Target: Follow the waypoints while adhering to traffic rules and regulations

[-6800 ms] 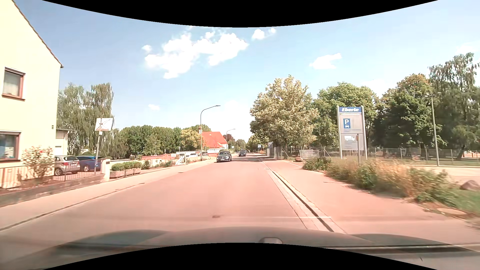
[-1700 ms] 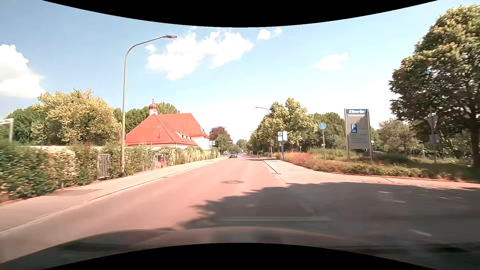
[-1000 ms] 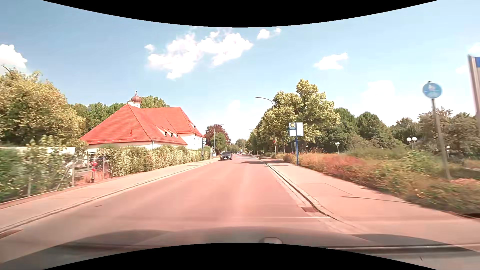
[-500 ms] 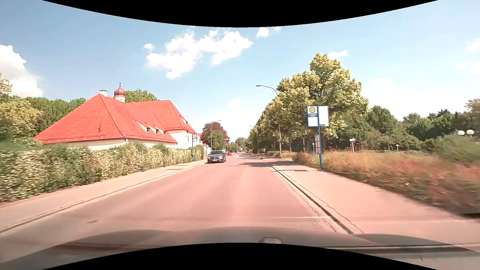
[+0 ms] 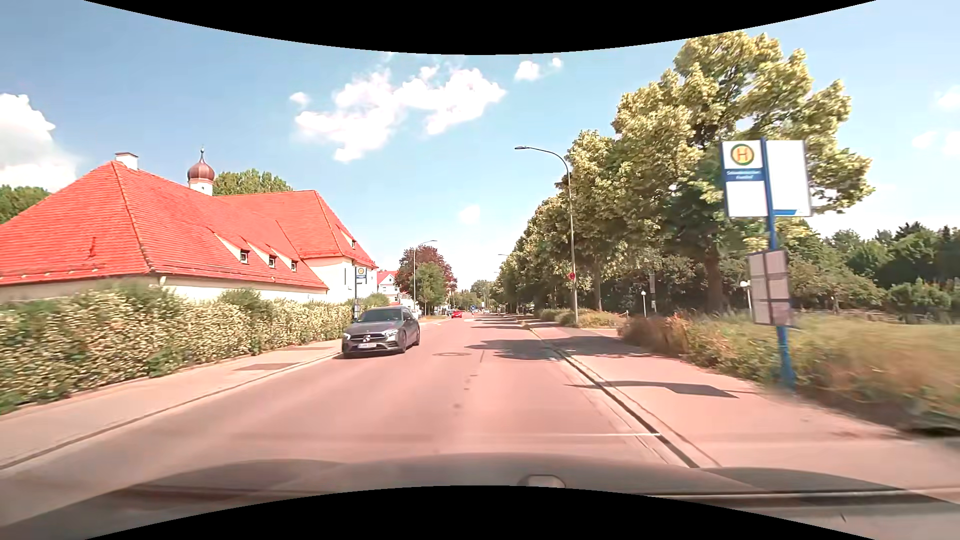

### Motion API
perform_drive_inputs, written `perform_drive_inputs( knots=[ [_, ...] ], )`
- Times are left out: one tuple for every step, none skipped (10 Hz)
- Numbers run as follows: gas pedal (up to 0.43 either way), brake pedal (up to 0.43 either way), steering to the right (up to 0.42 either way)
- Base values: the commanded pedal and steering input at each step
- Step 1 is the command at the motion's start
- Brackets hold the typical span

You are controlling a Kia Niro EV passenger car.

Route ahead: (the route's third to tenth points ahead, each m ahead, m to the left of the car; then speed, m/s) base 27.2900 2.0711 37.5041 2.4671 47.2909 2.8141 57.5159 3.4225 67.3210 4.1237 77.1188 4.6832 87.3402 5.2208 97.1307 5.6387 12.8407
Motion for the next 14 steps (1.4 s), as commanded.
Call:
perform_drive_inputs(
  knots=[
    [0.15,0.0,-0.005],
    [0.15,0.0,-0.006],
    [0.15,0.0,-0.005],
    [0.15,0.0,-0.005],
    [0.15,0.0,-0.006],
    [0.138,0.0,-0.005],
    [0.138,0.0,-0.005],
    [0.138,0.0,-0.005],
    [0.13,0.0,-0.005],
    [0.13,0.0,-0.005],
    [0.13,0.0,-0.005],
    [0.118,0.0,-0.005],
    [0.118,0.0,-0.005],
    [0.11,0.0,-0.005]
  ],
)
